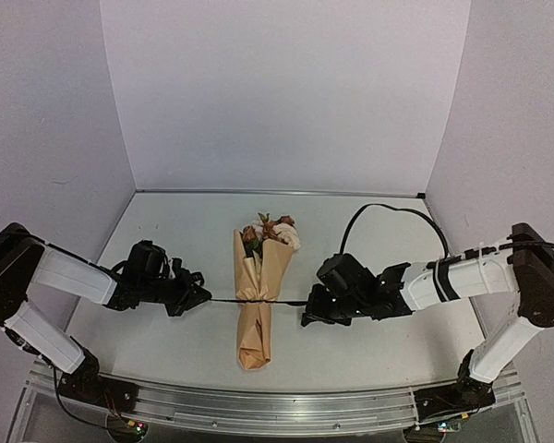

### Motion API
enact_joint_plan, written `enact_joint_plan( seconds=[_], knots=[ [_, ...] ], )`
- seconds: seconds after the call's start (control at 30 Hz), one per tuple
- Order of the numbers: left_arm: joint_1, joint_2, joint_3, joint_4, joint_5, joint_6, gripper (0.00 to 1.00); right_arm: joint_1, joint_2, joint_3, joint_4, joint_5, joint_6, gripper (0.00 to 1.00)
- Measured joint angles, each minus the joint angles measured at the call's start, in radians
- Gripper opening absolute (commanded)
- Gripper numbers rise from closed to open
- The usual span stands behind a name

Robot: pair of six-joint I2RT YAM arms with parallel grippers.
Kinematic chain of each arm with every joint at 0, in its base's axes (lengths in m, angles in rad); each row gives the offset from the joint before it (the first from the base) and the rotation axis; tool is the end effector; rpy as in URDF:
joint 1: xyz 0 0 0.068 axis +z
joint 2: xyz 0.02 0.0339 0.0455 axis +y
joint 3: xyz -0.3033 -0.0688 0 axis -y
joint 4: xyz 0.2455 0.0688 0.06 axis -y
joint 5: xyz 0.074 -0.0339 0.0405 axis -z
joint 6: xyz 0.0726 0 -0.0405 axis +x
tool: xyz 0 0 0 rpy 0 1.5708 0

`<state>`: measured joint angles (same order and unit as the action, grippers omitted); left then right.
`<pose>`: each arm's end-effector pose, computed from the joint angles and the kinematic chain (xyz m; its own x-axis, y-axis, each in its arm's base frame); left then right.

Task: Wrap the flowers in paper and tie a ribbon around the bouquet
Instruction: Tie the ribbon around the folded bouquet.

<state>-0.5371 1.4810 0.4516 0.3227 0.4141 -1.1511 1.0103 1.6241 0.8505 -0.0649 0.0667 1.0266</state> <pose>0.2235 -0.1671 0.1449 -0.8952 -0.4400 -0.0713 -0.2115 0.5601 -0.8010 0.1910 0.2952 0.1789 -0.9074 0.1600 -0.3885 -0.0871 0.8330 0.5463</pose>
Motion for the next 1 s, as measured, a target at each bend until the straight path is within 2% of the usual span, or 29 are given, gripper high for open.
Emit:
enact_joint_plan(
  seconds=[0.13, 0.27, 0.43, 0.57, 0.67, 0.77, 1.0],
  knots=[
    [0.004, 0.000, 0.011, -0.002, 0.015, 0.026, 0.00, -0.001, -0.001, 0.012, -0.025, -0.004, -0.007, 0.00],
    [-0.014, -0.001, 0.082, -0.042, 0.017, 0.124, 0.00, -0.010, -0.001, 0.025, -0.074, 0.017, -0.045, 0.01],
    [-0.112, 0.013, 0.213, -0.107, -0.033, 0.281, 0.00, -0.054, -0.003, 0.039, -0.221, 0.098, -0.113, 0.34],
    [-0.124, 0.082, 0.282, -0.133, -0.048, 0.351, 0.01, -0.072, -0.003, 0.048, -0.345, 0.145, -0.163, 0.53],
    [-0.127, 0.140, 0.323, -0.162, -0.036, 0.388, 0.08, -0.067, -0.010, 0.074, -0.384, 0.154, -0.192, 0.65],
    [-0.149, 0.181, 0.379, -0.189, -0.014, 0.438, 0.12, -0.065, -0.041, 0.101, -0.400, 0.162, -0.215, 0.72],
    [-0.244, 0.240, 0.564, -0.219, 0.043, 0.556, 0.20, -0.072, -0.090, 0.172, -0.411, 0.179, -0.248, 0.81]
  ],
)
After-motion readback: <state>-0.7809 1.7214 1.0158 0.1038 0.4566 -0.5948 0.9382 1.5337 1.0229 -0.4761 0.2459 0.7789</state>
